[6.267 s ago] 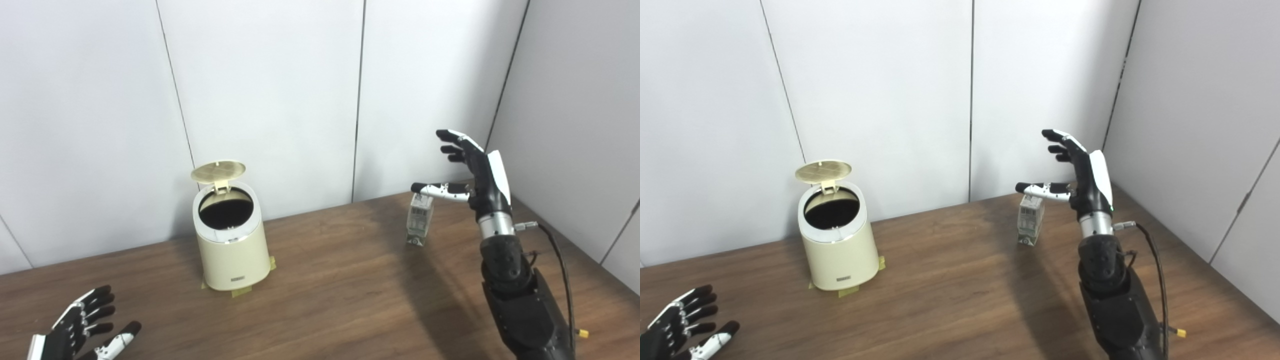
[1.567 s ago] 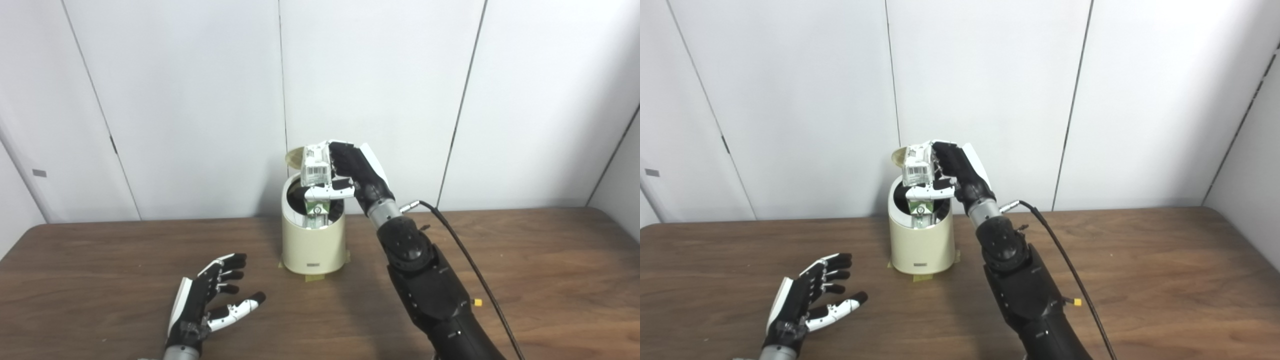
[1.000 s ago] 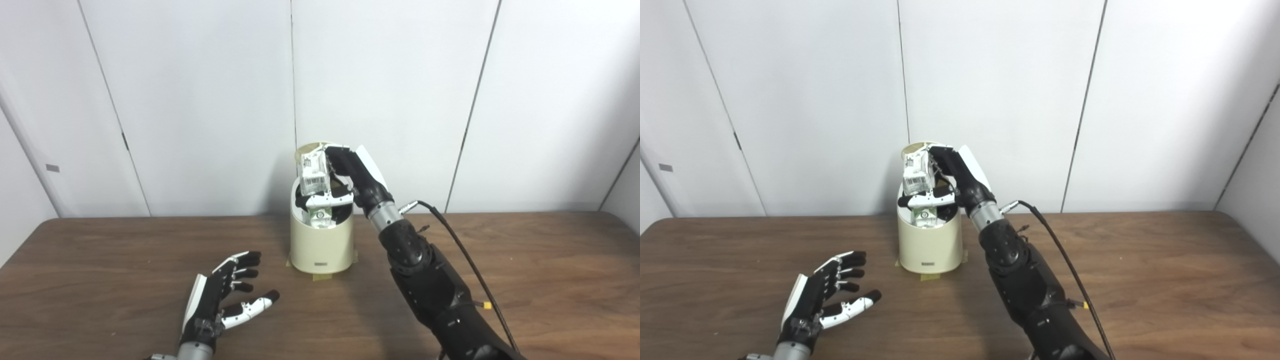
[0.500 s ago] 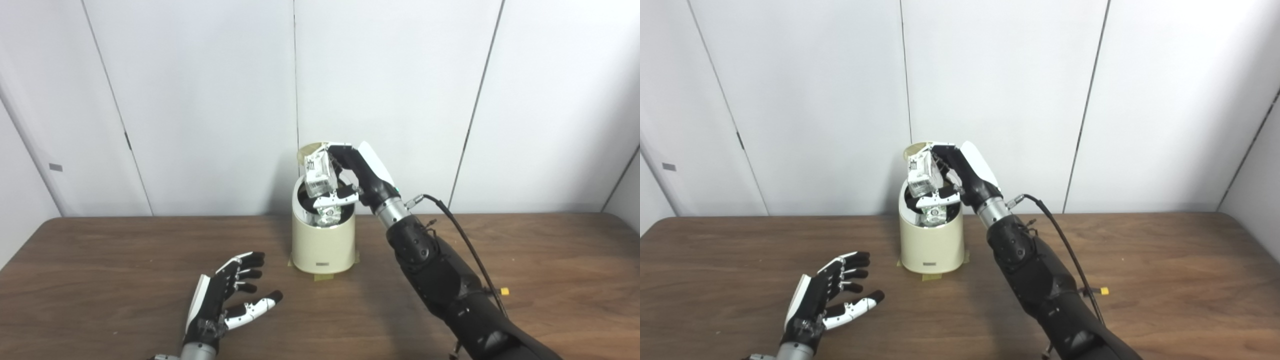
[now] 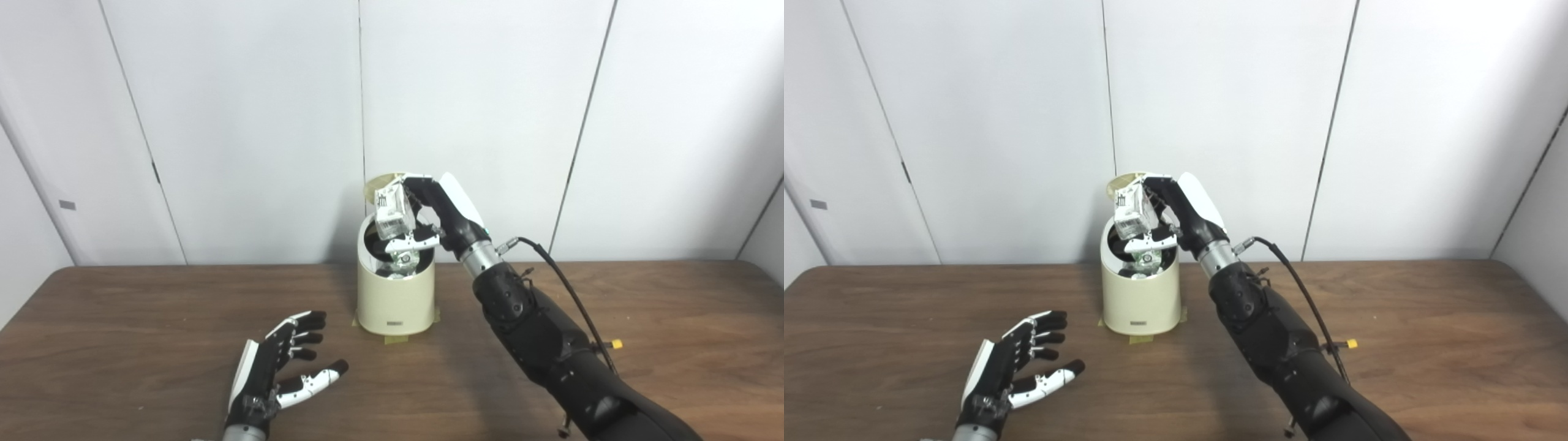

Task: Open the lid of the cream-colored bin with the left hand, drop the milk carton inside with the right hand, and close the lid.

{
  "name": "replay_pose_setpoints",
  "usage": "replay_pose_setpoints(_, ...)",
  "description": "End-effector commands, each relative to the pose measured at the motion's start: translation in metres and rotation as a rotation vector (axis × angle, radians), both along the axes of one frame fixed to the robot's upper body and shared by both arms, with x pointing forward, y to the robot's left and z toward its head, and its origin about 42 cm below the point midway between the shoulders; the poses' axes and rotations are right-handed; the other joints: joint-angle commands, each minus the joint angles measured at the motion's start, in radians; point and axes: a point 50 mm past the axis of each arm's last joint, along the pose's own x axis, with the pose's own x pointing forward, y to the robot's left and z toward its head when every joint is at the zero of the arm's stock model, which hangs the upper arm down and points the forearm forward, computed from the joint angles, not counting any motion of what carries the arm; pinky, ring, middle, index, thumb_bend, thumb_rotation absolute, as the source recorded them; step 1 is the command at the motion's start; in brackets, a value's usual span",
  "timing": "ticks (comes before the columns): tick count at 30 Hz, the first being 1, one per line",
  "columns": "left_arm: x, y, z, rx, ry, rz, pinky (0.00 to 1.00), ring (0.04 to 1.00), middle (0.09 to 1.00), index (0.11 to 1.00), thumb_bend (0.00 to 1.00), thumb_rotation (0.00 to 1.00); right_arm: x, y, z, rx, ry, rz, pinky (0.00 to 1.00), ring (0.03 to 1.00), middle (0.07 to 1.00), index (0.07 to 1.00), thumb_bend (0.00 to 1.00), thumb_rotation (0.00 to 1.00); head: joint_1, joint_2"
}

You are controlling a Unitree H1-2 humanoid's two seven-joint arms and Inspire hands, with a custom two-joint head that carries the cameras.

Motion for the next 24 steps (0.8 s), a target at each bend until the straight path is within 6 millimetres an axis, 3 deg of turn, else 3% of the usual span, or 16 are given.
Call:
replay_pose_setpoints(1,-0.003,-0.005,0.005,-0.001,-0.025,-0.003,0.65,0.733,0.773,0.758,0.70,0.11,0.008,0.012,0.045,0.049,-0.112,0.031,0.35,0.402,0.485,0.533,0.50,0.00,0.004,0.003)
replay_pose_setpoints(24,-0.006,-0.011,0.007,-0.023,-0.016,-0.001,0.60,0.717,0.767,0.759,0.71,0.11,0.007,0.030,0.027,0.064,-0.065,0.017,0.35,0.402,0.488,0.528,0.50,0.00,0.023,0.012)
